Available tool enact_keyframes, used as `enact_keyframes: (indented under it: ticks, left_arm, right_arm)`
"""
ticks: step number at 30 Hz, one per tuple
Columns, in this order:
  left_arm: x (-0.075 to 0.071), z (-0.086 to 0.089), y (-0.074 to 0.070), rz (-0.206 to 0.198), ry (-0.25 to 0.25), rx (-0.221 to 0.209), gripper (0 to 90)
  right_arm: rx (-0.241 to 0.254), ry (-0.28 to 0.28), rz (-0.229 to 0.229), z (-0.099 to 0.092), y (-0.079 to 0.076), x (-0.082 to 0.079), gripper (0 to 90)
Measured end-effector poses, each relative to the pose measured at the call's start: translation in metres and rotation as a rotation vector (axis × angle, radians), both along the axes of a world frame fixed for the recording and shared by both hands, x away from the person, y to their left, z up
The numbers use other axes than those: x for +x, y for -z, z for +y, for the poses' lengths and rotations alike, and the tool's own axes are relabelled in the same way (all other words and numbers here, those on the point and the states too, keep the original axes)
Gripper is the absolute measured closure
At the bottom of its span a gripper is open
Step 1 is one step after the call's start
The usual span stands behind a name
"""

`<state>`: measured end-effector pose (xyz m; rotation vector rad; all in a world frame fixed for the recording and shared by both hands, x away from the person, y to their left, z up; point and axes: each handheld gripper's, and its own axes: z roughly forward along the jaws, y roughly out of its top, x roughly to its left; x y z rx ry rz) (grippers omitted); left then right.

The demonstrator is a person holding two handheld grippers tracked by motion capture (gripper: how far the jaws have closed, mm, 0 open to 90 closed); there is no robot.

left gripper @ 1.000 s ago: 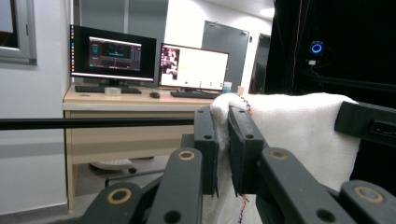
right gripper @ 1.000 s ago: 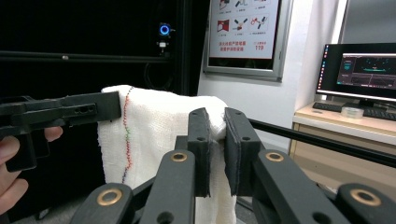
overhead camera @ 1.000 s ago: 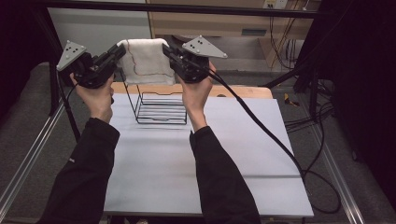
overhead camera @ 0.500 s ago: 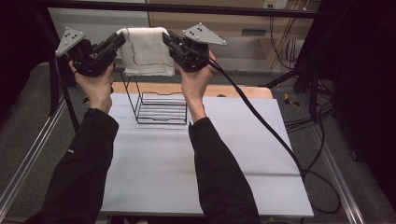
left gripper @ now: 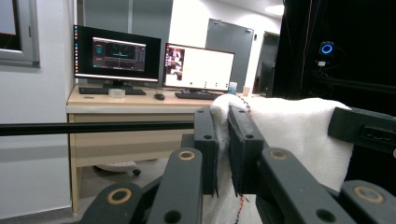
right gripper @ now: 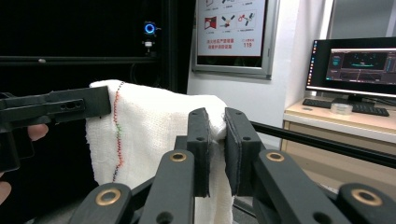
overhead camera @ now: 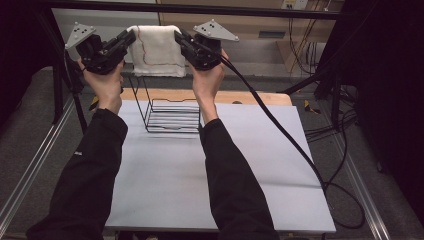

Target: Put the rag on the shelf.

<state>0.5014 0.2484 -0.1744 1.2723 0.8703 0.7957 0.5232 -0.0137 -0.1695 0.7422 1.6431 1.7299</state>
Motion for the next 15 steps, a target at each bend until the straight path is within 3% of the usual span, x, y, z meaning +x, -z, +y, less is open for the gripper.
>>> enact_keyframes:
  ticks: [15]
  left_arm:
    - [0.024, -0.001, 0.009, 0.027, -0.005, 0.026, 82.2]
  right_arm:
    - [-0.004, 0.009, 0.026, 0.000, 0.005, 0.020, 81.3]
